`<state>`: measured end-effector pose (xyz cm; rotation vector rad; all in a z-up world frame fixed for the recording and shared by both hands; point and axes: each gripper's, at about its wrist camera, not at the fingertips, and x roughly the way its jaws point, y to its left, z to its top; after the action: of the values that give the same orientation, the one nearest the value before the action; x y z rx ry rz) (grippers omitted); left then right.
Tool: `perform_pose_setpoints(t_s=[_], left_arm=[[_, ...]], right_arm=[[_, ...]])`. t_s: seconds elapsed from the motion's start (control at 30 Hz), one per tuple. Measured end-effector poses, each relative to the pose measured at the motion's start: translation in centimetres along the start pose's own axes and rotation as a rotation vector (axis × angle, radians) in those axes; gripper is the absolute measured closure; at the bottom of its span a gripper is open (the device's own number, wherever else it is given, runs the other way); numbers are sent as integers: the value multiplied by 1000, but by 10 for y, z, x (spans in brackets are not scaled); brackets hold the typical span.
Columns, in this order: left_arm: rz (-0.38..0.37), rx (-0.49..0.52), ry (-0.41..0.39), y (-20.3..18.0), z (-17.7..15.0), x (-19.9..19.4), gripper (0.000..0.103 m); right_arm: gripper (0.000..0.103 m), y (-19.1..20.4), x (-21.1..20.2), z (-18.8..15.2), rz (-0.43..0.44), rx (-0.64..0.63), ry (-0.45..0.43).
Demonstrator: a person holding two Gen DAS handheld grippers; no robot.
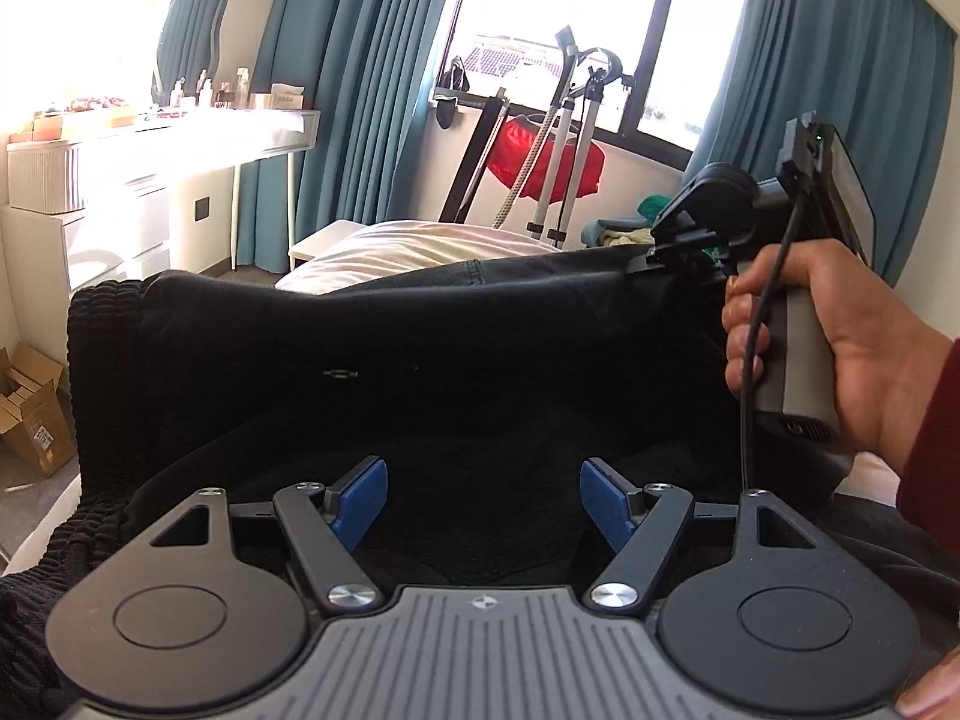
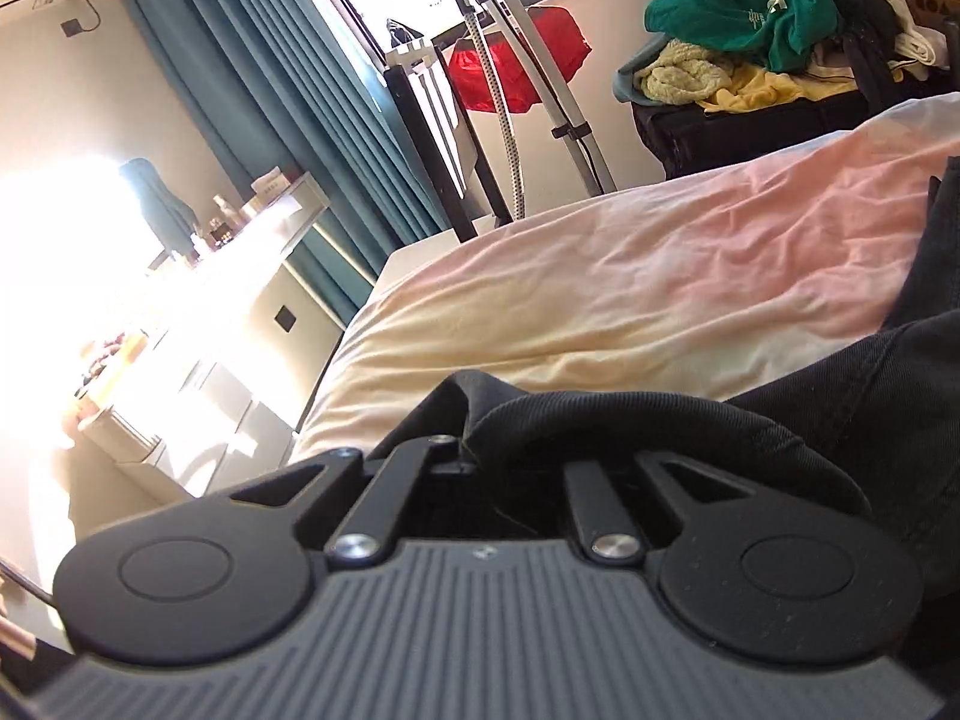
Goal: Fold clothes
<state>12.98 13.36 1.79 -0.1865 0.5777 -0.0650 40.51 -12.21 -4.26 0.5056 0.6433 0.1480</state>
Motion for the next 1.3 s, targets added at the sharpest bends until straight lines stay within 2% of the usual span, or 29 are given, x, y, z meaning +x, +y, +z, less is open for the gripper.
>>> perform_pose_setpoints(t_s=[0.07,0.23,0.3,0.4,0.47,0.53,0.6,0.63,0.7,0.8,0.87,0.93,1.0,1.03,1.13,1.2,1.27,1.3], left_arm=[[-2,-7,7,0,-3,10,29],[14,-20,-6,0,-13,30,29],[14,-21,-8,-2,-17,35,29],[7,-5,-1,-4,-19,41,29],[-4,-3,-5,-5,-20,40,29],[-20,2,-7,-9,-22,37,29],[-50,8,-7,-13,-25,32,28],[-73,10,-3,-16,-26,30,27],[-106,11,3,-24,-31,25,27],[-130,58,-21,-42,-39,17,26],[-140,118,-51,-57,-44,12,25],[-144,173,-82,-71,-46,11,25],[-143,211,-101,-83,-48,15,24],[-143,217,-99,-86,-50,18,24],[-153,213,-94,-93,-53,31,23],[-166,196,-90,-94,-55,40,24],[-163,217,-188,-95,-61,42,23],[-154,244,-227,-98,-64,44,23]], right_arm=[[96,2,31,20,-22,12,5],[94,-9,116,3,-79,8,97],[93,-16,134,-10,-100,8,132],[93,-24,135,-22,-91,4,134],[82,-27,125,-18,-63,22,146],[44,-31,110,-10,-14,52,171],[29,-39,82,-1,31,65,148],[28,-44,64,5,48,66,128],[28,-60,26,15,50,42,70],[28,-106,-30,31,-16,40,-64],[28,-150,-54,40,-108,92,-142],[26,-212,-78,50,-253,209,-215],[26,-268,-92,53,-359,331,-252],[26,-291,-97,53,-390,390,-260],[30,-339,-88,48,-394,490,-236],[31,-348,-71,47,-393,464,-208],[44,-344,-47,46,-398,399,-166],[58,-341,-37,45,-399,379,-148]])
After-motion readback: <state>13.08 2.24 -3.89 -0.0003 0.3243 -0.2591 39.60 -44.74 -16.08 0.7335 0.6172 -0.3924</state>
